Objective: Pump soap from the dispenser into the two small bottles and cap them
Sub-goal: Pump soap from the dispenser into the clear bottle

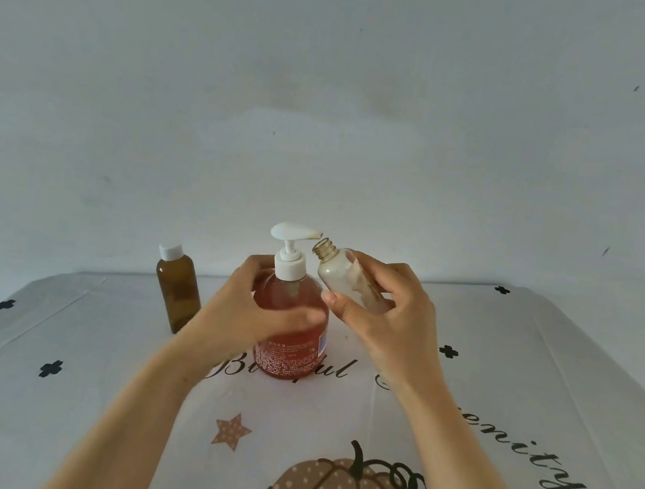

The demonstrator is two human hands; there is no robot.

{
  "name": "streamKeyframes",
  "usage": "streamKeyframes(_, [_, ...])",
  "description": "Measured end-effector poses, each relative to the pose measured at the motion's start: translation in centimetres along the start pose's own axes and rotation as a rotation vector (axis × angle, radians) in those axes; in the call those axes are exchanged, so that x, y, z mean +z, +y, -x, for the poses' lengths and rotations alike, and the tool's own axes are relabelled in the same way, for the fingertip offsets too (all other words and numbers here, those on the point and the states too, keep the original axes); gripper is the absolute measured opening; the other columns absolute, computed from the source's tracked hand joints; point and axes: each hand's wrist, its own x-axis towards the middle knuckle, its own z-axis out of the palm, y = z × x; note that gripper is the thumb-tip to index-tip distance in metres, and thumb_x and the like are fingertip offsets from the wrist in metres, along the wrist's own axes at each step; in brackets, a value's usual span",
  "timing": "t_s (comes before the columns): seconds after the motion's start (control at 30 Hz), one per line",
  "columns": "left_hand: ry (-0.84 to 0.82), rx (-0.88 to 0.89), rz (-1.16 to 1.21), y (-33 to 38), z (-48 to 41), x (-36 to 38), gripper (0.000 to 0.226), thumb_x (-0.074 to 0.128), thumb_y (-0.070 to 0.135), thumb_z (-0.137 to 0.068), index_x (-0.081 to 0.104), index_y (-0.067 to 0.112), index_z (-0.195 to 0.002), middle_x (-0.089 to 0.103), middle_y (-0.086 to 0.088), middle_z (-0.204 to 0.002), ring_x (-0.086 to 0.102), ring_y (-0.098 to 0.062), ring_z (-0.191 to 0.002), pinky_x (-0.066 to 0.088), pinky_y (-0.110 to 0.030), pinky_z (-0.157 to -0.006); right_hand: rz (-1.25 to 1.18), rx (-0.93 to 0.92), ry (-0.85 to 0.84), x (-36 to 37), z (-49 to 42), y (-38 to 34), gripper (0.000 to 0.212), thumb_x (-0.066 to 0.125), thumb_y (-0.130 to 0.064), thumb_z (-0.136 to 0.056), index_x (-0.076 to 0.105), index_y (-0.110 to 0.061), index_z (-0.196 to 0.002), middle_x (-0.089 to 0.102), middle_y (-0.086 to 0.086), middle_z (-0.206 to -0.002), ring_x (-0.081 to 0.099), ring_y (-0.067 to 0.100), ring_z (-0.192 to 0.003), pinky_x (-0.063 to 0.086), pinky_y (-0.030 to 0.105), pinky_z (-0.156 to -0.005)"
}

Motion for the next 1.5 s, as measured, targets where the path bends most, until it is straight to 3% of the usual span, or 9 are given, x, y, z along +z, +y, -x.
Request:
streamKeyframes(0.13, [0.276,0.028,0.401,2.2,-1.1,-2.3,0.046,0.069,0.061,-0.068,0.063,0.028,-0.101,0.067,0.01,-0.107,0.06,-0.008,-0.109,0.042,-0.034,-0.099,-0.059,-0.03,0.043,0.3,0.0,-0.5,0.052,0.087,-0.031,-0.071,0.071,-0.027,-0.12,0.062,-0.005,-0.105,0.059,-0.007,-0.094,0.044,0.004,-0.077])
streamKeyframes(0.3, [0.345,0.077,0.234,6.5,-3.2,-2.2,0.016,0.055,0.033,-0.093,0.065,0.021,-0.097,0.067,0.002,-0.1,0.062,-0.018,-0.106,0.047,-0.041,-0.099,-0.021,-0.049,0.063,0.6,0.2,-0.6,0.054,0.085,-0.033,-0.073,0.068,-0.029,-0.124,0.06,-0.01,-0.105,0.058,-0.008,-0.095,0.047,0.004,-0.075])
streamKeyframes(0.57, [0.196,0.009,0.039,8.1,-5.7,0.7,0.036,0.038,-0.003,-0.09,0.061,0.018,-0.108,0.066,-0.001,-0.102,0.062,-0.011,-0.085,0.044,-0.017,-0.058,0.175,-0.139,0.107,0.7,0.2,-0.7,0.054,0.081,-0.038,-0.076,0.065,-0.034,-0.127,0.05,-0.019,-0.099,0.056,0.003,-0.093,0.049,0.018,-0.08])
streamKeyframes(0.73, [0.168,-0.037,0.132,7.7,-5.8,0.5,0.05,0.032,-0.016,-0.082,0.062,0.014,-0.107,0.069,-0.002,-0.092,0.065,-0.015,-0.083,0.046,-0.028,-0.069,0.148,-0.176,0.153,0.9,0.3,-0.9,0.054,0.084,-0.032,-0.075,0.067,-0.031,-0.126,0.051,-0.019,-0.1,0.056,0.006,-0.096,0.05,0.023,-0.082])
streamKeyframes(0.93, [0.123,-0.045,0.101,7.1,-5.4,1.3,0.047,0.034,-0.017,-0.079,0.064,0.012,-0.101,0.072,-0.005,-0.092,0.067,-0.019,-0.08,0.049,-0.026,-0.062,0.18,-0.147,0.145,1.2,0.5,-0.6,0.052,0.085,-0.033,-0.074,0.069,-0.029,-0.123,0.053,-0.016,-0.101,0.058,0.01,-0.097,0.054,0.033,-0.082])
streamKeyframes(1.1, [0.103,-0.068,0.081,6.8,-5.3,1.4,0.045,0.031,-0.016,-0.079,0.064,0.013,-0.089,0.073,-0.005,-0.088,0.07,-0.026,-0.093,0.054,-0.043,-0.086,0.132,-0.109,0.127,1.2,0.6,-0.5,0.05,0.084,-0.033,-0.074,0.07,-0.031,-0.121,0.053,-0.018,-0.098,0.057,0.003,-0.093,0.051,0.02,-0.079])
streamKeyframes(1.27, [0.122,-0.055,0.041,7.5,-5.6,1.1,0.043,0.033,-0.013,-0.081,0.064,0.015,-0.086,0.073,-0.002,-0.085,0.07,-0.026,-0.093,0.054,-0.037,-0.077,0.124,-0.135,0.141,1.1,0.3,-0.7,0.053,0.085,-0.031,-0.072,0.069,-0.028,-0.122,0.053,-0.021,-0.098,0.056,-0.004,-0.094,0.047,0.007,-0.075])
streamKeyframes(1.4, [0.086,-0.047,0.03,8.0,-5.6,0.6,0.044,0.032,-0.014,-0.08,0.066,0.014,-0.087,0.073,-0.003,-0.085,0.069,-0.028,-0.095,0.055,-0.04,-0.082,0.097,-0.159,0.147,1.2,0.3,-0.8,0.054,0.086,-0.026,-0.072,0.069,-0.023,-0.123,0.054,-0.021,-0.098,0.054,-0.014,-0.092,0.045,0.001,-0.073])
streamKeyframes(1.5, [0.103,-0.044,0.059,8.0,-5.4,0.8,0.045,0.029,-0.014,-0.081,0.065,0.013,-0.09,0.074,-0.002,-0.084,0.071,-0.023,-0.089,0.055,-0.031,-0.067,0.058,-0.125,0.127,1.2,0.5,-0.9,0.054,0.085,-0.027,-0.072,0.069,-0.025,-0.123,0.057,-0.017,-0.1,0.055,-0.012,-0.092,0.045,0.002,-0.073])
